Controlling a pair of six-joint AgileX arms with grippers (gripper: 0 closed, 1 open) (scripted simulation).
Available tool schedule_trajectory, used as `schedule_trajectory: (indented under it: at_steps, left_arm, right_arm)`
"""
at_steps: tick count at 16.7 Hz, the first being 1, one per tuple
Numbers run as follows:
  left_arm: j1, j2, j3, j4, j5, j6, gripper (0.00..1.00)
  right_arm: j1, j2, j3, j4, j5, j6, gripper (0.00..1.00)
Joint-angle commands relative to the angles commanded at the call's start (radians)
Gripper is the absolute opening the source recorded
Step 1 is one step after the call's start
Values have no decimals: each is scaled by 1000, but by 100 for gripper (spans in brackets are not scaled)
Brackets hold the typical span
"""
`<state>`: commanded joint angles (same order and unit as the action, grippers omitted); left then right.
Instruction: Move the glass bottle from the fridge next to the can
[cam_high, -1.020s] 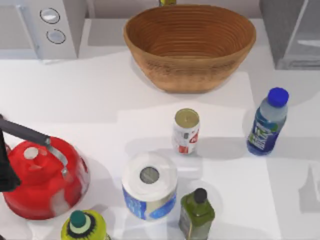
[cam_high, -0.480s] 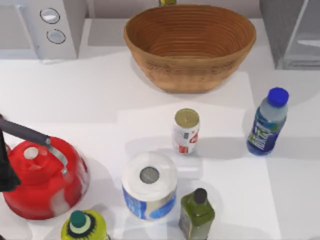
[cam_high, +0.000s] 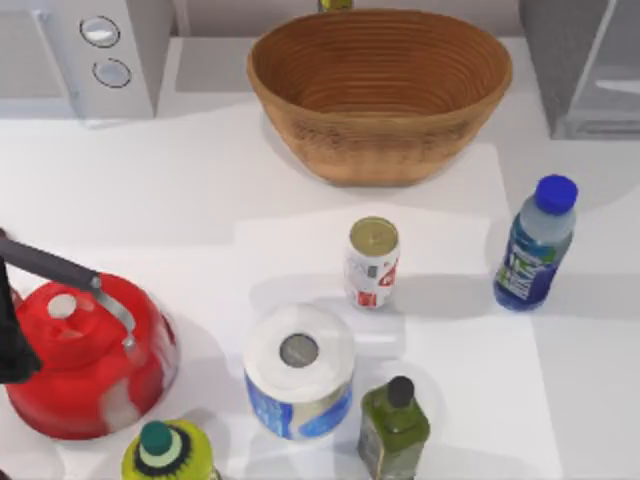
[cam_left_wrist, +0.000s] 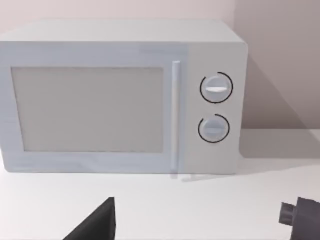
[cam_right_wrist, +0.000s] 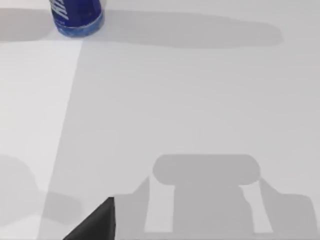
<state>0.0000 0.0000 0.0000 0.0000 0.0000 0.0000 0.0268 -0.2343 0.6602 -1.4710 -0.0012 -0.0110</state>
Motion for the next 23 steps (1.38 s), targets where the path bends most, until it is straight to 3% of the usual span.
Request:
schedule_trajectory:
  at_steps: [4,9,23]
  left_arm:
    - [0,0,0,0,0,0,100]
    - [0,0,0,0,0,0,100]
    - [0,0,0,0,0,0,100]
  right_arm:
    - [-57,55,26,5,-23,-57,100]
    - [-311,321,127,14,-139,-327,100]
    - [-1429,1591,530,-2,-710,-1576,100]
